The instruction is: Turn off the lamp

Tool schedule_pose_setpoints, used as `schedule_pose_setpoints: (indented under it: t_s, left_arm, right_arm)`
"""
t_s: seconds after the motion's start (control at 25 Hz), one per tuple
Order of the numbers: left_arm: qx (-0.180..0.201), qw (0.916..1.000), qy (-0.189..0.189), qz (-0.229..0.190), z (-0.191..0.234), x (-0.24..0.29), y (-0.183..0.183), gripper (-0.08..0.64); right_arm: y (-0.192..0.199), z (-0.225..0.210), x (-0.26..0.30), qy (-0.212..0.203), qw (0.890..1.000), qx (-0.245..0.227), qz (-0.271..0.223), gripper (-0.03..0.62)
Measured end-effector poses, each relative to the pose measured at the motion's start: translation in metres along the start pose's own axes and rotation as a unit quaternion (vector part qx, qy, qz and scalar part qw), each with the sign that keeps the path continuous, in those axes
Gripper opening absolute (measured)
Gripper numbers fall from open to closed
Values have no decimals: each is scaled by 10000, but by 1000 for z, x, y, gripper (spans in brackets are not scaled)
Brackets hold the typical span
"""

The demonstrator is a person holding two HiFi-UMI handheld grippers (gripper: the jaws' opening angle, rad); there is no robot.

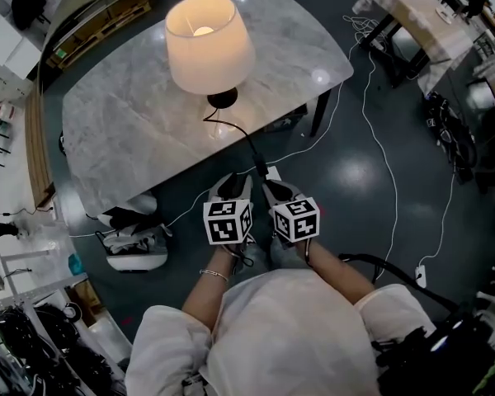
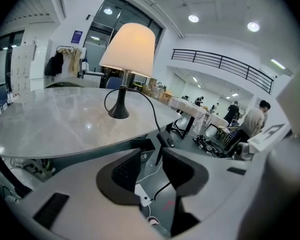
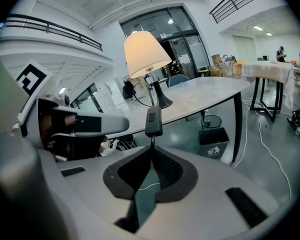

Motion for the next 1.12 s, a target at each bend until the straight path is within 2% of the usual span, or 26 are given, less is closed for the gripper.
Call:
schedule_pose_setpoints:
  t_s: [0.2, 0.36, 0.52, 0.84, 1.12]
  left_arm:
    - [-77, 9989, 457, -93, -7, 13, -13, 190]
    - [36, 9973, 729, -7, -14, 26, -22, 195]
    - [167, 9967, 794, 92, -15, 38, -25, 195]
    - [87, 9958, 867, 277, -14, 57, -27, 195]
    - [-1, 9935, 1079, 373, -17, 68, -32, 186]
  right_arm:
    - [1, -1, -2, -16, 9999, -103, 64, 17]
    - [1, -4, -3, -73, 9997, -190, 113, 17]
    - [0, -8, -3, -85, 9997, -213, 123, 17]
    - [0, -16, -2, -109, 9996, -222, 124, 17]
    - [-2, -18, -2, -204, 9991, -349, 147, 17]
Point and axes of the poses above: the fingertips, and each gripper's own axes: x forward along the fingers, z to its left, y out of its underside, the point moved 9 cm from there along -x, backward along the fingers, and after that the axes turned 7 degrees about -y, right-handed, at the moved point
